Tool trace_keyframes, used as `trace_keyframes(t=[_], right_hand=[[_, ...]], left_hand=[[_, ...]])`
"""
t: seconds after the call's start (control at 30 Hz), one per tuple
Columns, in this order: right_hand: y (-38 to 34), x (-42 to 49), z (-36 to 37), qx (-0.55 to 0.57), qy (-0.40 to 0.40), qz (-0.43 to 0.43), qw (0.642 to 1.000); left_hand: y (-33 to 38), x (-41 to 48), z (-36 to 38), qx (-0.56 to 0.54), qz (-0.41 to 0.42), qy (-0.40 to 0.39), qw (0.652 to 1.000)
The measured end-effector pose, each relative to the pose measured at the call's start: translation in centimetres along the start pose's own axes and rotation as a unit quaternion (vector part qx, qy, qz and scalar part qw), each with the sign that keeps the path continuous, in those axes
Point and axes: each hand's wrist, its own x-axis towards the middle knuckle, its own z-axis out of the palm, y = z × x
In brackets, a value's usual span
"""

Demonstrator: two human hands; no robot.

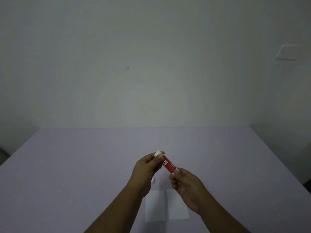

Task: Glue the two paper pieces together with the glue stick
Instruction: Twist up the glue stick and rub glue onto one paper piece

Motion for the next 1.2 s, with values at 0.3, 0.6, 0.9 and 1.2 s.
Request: trace_keyframes(t=[0.3, 0.6, 0.9, 1.2], right_hand=[[0.3, 0.27, 0.66, 0.036, 0.03, 0.099, 0.994], [0.21, 0.23, 0.9, 0.038, 0.043, 0.14, 0.989], [0.12, 0.43, 0.49, 0.024, 0.053, 0.078, 0.995], [-0.02, 0.35, 0.74, 0.015, 0.053, 0.042, 0.998]], left_hand=[[0.18, 0.21, -0.09, 0.007, 0.003, -0.014, 1.0], [0.24, 0.22, -0.14, -0.027, -0.011, -0.025, 0.999], [0.04, 0.29, -0.13, -0.041, -0.012, -0.014, 0.999], [0.19, 0.25, 0.05, -0.051, -0.011, 0.001, 0.999]])
